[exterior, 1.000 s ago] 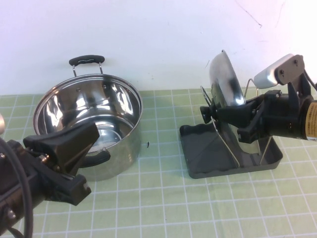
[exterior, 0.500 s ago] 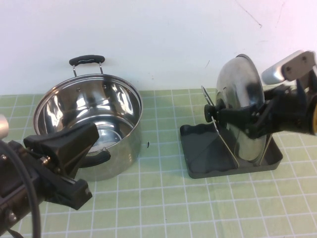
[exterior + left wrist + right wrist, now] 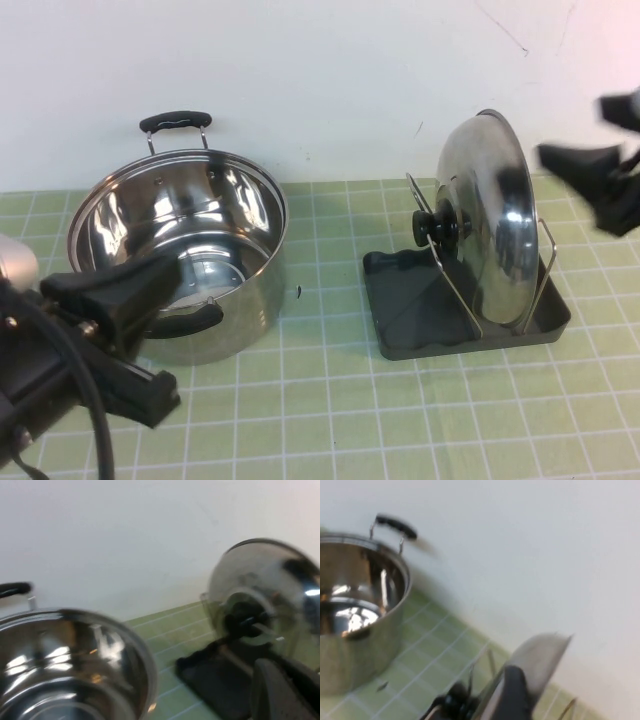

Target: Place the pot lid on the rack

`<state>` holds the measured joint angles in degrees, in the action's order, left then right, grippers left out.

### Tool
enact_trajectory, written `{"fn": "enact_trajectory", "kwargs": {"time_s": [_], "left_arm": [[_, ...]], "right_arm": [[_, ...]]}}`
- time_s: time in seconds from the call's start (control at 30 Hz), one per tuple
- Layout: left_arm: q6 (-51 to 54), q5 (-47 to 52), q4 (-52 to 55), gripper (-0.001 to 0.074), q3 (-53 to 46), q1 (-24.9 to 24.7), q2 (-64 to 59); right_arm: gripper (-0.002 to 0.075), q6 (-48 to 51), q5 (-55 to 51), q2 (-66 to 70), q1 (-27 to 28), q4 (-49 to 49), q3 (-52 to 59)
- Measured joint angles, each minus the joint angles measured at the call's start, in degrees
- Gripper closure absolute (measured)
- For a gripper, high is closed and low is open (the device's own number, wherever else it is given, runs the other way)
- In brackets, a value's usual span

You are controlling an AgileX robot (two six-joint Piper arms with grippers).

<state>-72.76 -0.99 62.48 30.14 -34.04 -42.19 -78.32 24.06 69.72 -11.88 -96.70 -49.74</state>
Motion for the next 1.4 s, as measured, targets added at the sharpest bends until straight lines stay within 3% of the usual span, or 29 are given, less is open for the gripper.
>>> {"fn": "enact_trajectory", "kwargs": {"time_s": [0.13, 0.3, 0.4, 0.57, 0.67, 0.8, 0.93, 1.2, 1.4], "left_arm": [[0.80, 10.79, 0.00, 0.0736, 0.00, 0.00, 0.00], [7.65, 32.09, -4.04, 0.0736, 0.00, 0.00, 0.00], [12.60, 42.66, -9.02, 0.0736, 0.00, 0.00, 0.04], [25.70, 49.15, -22.16, 0.0736, 0.00, 0.00, 0.13], [33.12, 49.03, -33.20, 0.0736, 0.00, 0.00, 0.13], [44.14, 45.33, -44.97, 0.0736, 0.00, 0.00, 0.13], [52.07, 37.68, -50.55, 0.0736, 0.00, 0.00, 0.13], [55.68, 20.61, -51.98, 0.0736, -0.38, 0.00, 0.13], [55.68, 12.92, -52.08, 0.0736, -4.24, 0.00, 0.39]], "right_arm": [[0.0300, -2.52, -0.93, -8.15, 0.13, -3.04, 0.00], [0.0638, 2.57, -1.37, -18.36, 0.13, -3.70, 0.00], [0.0700, 6.83, -5.85, -22.63, 0.13, -3.70, 0.00], [0.0721, 16.76, -21.81, -26.80, 0.13, -3.58, 0.00], [0.0726, 27.03, -37.60, -27.37, 0.13, -1.84, 0.82], [0.0726, 51.99, -58.39, -27.46, 0.13, 13.79, 0.94], [0.0727, 69.03, -73.60, -27.72, 0.13, 33.64, 1.18], [0.0727, 92.80, -74.64, -34.52, 0.13, 77.17, 5.25], [0.0727, 102.61, -68.36, -45.63, 0.13, 95.59, 14.83]]}}
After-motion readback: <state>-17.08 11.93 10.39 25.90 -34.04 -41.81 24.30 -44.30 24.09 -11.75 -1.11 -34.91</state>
